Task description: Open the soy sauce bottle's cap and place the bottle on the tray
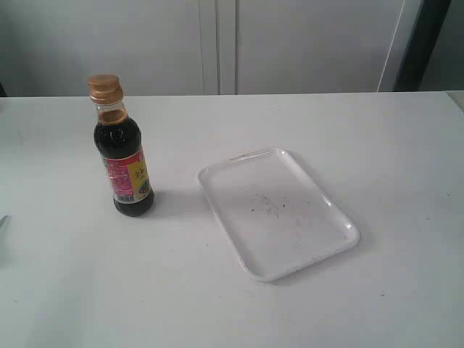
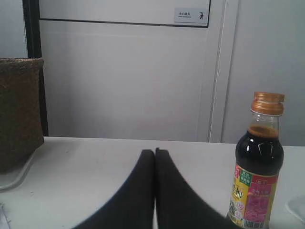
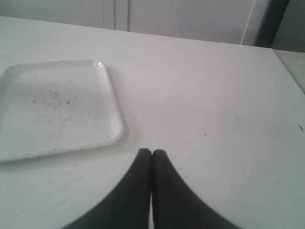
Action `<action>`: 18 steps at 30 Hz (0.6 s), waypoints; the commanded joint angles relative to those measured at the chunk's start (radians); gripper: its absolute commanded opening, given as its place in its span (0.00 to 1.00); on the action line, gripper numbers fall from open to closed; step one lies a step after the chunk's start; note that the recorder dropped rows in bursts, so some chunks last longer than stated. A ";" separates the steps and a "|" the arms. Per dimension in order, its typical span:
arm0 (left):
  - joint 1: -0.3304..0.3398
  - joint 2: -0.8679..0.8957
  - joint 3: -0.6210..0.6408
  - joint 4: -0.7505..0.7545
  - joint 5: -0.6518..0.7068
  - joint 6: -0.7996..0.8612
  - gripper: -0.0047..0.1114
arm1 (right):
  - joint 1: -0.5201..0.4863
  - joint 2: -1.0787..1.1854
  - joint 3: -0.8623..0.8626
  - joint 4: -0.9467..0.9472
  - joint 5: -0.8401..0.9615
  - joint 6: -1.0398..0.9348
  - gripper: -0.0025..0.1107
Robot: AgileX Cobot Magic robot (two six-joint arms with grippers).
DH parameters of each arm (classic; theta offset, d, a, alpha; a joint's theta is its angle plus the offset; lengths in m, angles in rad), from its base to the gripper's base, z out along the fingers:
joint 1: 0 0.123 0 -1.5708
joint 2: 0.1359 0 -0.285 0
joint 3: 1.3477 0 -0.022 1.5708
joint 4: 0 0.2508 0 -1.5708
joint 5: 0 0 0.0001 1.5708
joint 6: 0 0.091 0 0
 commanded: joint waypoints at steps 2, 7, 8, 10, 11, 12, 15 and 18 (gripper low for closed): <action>0.004 -0.003 0.002 0.000 -0.028 -0.014 0.04 | -0.006 -0.006 0.005 -0.003 -0.002 0.000 0.02; 0.004 0.035 -0.050 0.012 -0.022 -0.014 0.04 | -0.006 -0.006 0.005 -0.003 -0.002 0.000 0.02; 0.004 0.054 -0.062 0.022 -0.022 -0.014 0.04 | -0.006 -0.006 0.005 -0.003 -0.002 0.000 0.02; 0.004 0.100 -0.082 0.030 -0.041 -0.014 0.04 | -0.006 -0.006 0.005 -0.003 -0.002 0.000 0.02; 0.004 0.124 -0.095 0.032 -0.054 -0.014 0.04 | -0.006 -0.006 0.005 -0.003 -0.002 0.000 0.02; 0.004 0.148 -0.107 0.032 -0.066 -0.014 0.04 | -0.006 -0.006 0.005 -0.003 -0.002 0.000 0.02; 0.004 0.221 -0.145 0.047 -0.086 -0.014 0.04 | -0.006 -0.006 0.005 -0.003 -0.002 0.000 0.02; 0.004 0.296 -0.172 0.099 -0.132 -0.060 0.04 | -0.006 -0.006 0.005 -0.003 -0.002 0.000 0.02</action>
